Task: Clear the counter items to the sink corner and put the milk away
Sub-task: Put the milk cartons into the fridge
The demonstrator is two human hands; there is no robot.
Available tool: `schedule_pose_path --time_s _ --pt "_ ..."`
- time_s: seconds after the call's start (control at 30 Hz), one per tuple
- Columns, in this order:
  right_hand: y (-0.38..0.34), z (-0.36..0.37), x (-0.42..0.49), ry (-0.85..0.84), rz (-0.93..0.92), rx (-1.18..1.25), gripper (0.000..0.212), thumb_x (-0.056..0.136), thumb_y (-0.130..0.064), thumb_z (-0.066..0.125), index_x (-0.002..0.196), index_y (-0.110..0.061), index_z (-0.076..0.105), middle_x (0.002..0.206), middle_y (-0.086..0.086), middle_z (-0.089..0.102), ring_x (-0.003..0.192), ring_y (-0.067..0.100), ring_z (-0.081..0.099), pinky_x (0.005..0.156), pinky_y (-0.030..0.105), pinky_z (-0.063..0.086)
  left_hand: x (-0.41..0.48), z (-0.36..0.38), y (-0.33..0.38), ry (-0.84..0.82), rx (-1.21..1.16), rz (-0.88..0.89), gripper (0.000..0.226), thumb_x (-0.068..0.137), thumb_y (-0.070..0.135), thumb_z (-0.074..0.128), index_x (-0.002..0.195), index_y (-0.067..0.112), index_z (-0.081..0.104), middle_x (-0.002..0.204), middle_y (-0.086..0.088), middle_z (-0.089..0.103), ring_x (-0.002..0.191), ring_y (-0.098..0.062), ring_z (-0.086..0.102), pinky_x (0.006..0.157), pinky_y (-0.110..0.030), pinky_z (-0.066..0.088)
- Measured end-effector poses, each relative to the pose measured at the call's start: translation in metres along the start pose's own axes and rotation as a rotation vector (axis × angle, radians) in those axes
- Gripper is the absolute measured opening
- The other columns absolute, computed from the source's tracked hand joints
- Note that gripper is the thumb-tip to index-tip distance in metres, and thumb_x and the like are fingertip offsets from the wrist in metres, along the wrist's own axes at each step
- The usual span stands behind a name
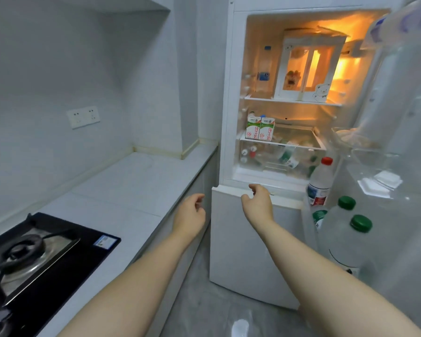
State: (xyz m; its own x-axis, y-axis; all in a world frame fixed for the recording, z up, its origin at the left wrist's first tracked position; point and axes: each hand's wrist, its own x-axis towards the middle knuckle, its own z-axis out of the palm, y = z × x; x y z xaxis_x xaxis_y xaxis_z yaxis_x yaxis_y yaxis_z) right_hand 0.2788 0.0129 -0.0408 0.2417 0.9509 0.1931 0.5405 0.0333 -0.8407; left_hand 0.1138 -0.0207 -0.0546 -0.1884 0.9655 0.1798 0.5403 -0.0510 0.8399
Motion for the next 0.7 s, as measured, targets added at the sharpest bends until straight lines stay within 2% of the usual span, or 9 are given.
schedule_pose_path --time_s 0.07,0.13,0.23,0.3,0.4,0.47,0.53,0.6,0.7 --pt "-0.009 -0.014 -0.026 0.031 -0.040 -0.013 0.043 0.090 -0.011 0.048 0.132 -0.006 0.045 0.137 0.010 0.044 0.127 0.024 0.041 0.102 0.030 0.034 -0.025 -0.012 0.008 0.011 -0.005 0.022 0.041 0.089 0.000 0.042 0.126 0.012 0.055 0.125 -0.006 0.057 0.107 -0.024 0.057 0.092 -0.040 0.049" --pt "-0.013 -0.028 -0.052 0.027 -0.039 -0.079 0.045 0.088 -0.010 0.048 0.132 -0.006 0.044 0.136 0.010 0.043 0.128 0.025 0.039 0.104 0.033 0.035 -0.048 -0.018 0.013 0.016 0.027 0.046 0.041 0.088 -0.001 0.043 0.126 0.010 0.056 0.124 -0.006 0.058 0.108 -0.022 0.056 0.095 -0.033 0.046" --pt "-0.011 -0.059 -0.087 -0.086 -0.099 -0.422 0.048 0.087 -0.015 0.049 0.133 -0.006 0.041 0.135 0.012 0.041 0.125 0.028 0.036 0.103 0.037 0.035 -0.084 -0.022 0.024 0.003 0.042 0.076 0.040 0.088 -0.001 0.043 0.124 0.010 0.057 0.123 -0.006 0.059 0.107 -0.020 0.056 0.091 -0.025 0.042" --pt "-0.003 -0.083 -0.107 -0.124 -0.205 -0.684 0.044 0.087 -0.017 0.049 0.129 -0.006 0.043 0.131 0.012 0.044 0.121 0.030 0.039 0.099 0.036 0.034 -0.105 -0.021 0.031 -0.006 0.039 0.084 0.040 0.089 -0.001 0.042 0.124 0.010 0.057 0.122 -0.005 0.059 0.104 -0.017 0.055 0.087 -0.021 0.040" --pt "0.013 -0.127 -0.136 0.001 -0.443 -0.861 0.034 0.077 -0.007 0.051 0.111 -0.002 0.057 0.117 0.015 0.053 0.111 0.034 0.046 0.096 0.038 0.037 -0.137 -0.013 0.036 -0.027 0.031 0.069 0.039 0.089 0.000 0.042 0.123 0.011 0.057 0.122 -0.004 0.059 0.100 -0.014 0.054 0.086 -0.021 0.039" --pt "0.028 -0.156 -0.146 0.134 -0.574 -0.921 0.032 0.061 0.000 0.060 0.093 0.002 0.063 0.108 0.021 0.058 0.106 0.041 0.053 0.096 0.048 0.040 -0.155 -0.007 0.040 -0.043 0.036 0.059 0.039 0.090 0.000 0.042 0.123 0.012 0.057 0.122 -0.003 0.059 0.104 -0.015 0.055 0.090 -0.024 0.041" --pt "0.034 -0.185 -0.150 0.229 -0.616 -1.040 0.035 0.049 -0.002 0.069 0.083 0.000 0.066 0.105 0.021 0.062 0.108 0.041 0.057 0.096 0.058 0.040 -0.167 0.001 0.051 -0.047 0.026 0.061 0.039 0.090 -0.001 0.041 0.122 0.012 0.058 0.122 -0.004 0.060 0.106 -0.016 0.055 0.091 -0.023 0.041" --pt "0.037 -0.207 -0.153 0.250 -0.619 -1.117 0.037 0.042 -0.003 0.075 0.077 -0.002 0.066 0.104 0.020 0.062 0.109 0.040 0.057 0.093 0.065 0.038 -0.176 0.011 0.064 -0.040 0.020 0.052 0.040 0.089 -0.002 0.041 0.121 0.012 0.060 0.122 -0.004 0.060 0.105 -0.015 0.056 0.087 -0.022 0.040" --pt "0.047 -0.236 -0.161 0.292 -0.712 -1.145 0.036 0.041 0.000 0.073 0.076 -0.001 0.065 0.106 0.021 0.061 0.112 0.040 0.055 0.089 0.072 0.033 -0.193 0.032 0.080 -0.018 0.021 0.058 0.039 0.087 -0.004 0.041 0.117 0.009 0.062 0.120 -0.006 0.062 0.101 -0.016 0.057 0.083 -0.021 0.040"
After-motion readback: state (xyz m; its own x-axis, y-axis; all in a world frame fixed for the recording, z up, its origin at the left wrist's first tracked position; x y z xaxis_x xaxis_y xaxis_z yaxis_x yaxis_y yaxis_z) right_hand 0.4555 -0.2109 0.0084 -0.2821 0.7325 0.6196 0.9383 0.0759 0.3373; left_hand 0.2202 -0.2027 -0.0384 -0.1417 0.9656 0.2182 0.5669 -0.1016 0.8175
